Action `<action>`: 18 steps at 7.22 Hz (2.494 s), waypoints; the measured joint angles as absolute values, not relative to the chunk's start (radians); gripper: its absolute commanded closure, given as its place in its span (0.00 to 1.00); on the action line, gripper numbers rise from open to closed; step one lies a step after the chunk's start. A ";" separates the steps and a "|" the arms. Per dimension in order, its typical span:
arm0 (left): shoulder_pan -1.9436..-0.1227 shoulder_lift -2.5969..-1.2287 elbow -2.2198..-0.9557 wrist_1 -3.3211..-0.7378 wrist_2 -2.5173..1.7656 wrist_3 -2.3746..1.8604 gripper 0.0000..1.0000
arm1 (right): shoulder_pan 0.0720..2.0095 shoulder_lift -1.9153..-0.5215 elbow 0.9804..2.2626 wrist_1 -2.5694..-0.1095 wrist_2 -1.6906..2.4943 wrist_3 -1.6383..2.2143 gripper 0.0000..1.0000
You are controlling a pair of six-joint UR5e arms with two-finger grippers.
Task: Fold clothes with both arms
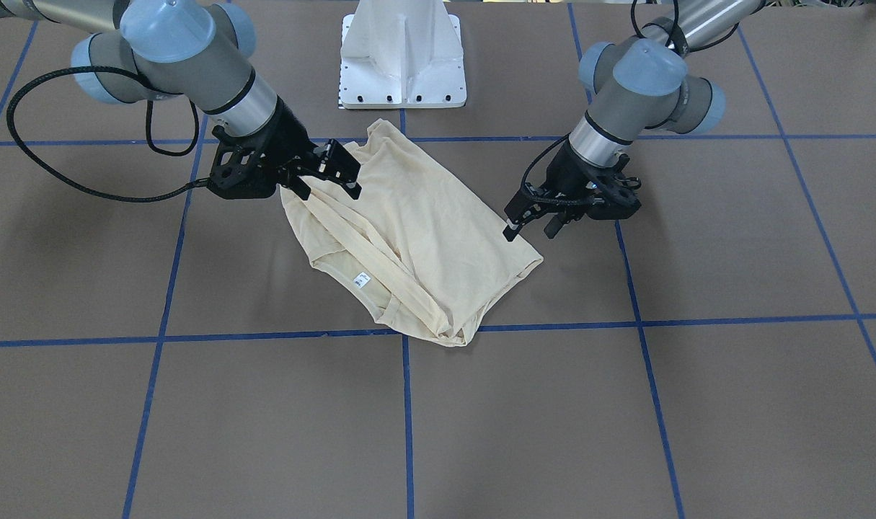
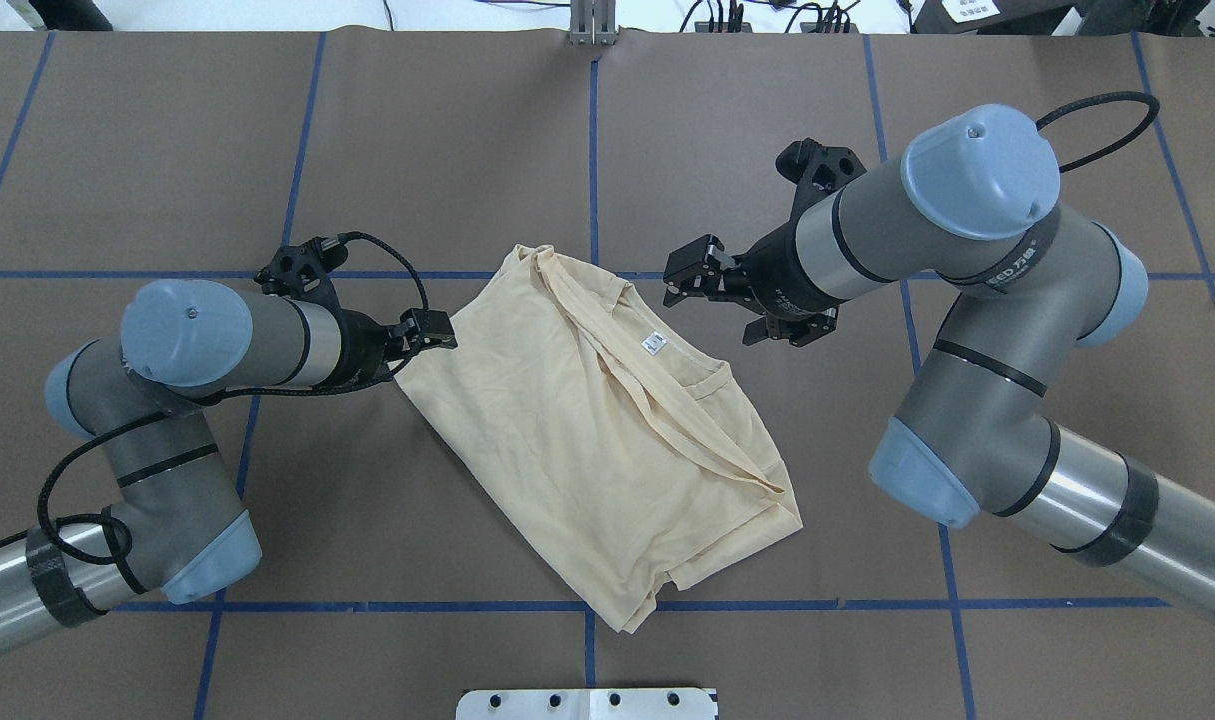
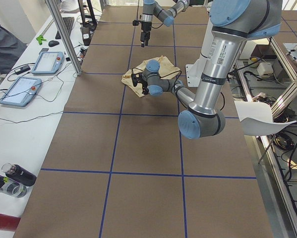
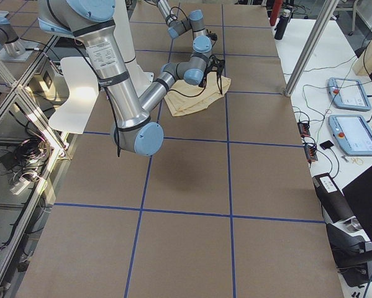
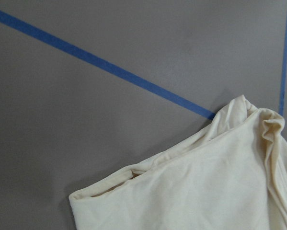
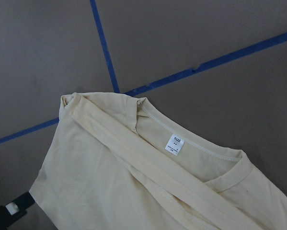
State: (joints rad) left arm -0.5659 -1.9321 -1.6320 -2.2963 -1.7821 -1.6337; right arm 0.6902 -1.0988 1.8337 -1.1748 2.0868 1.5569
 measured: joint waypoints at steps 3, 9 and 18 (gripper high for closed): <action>-0.567 -1.937 -1.594 -2.292 -1.755 -1.619 0.08 | 0.696 -1.097 1.834 -1.176 2.088 1.556 0.00; -0.568 -1.940 -1.574 -2.290 -1.742 -1.612 0.46 | 0.701 -1.099 1.833 -1.177 2.088 1.556 0.00; -0.591 -2.016 -1.602 -2.157 -1.752 -1.619 1.00 | 0.722 -1.110 1.833 -1.178 2.093 1.557 0.00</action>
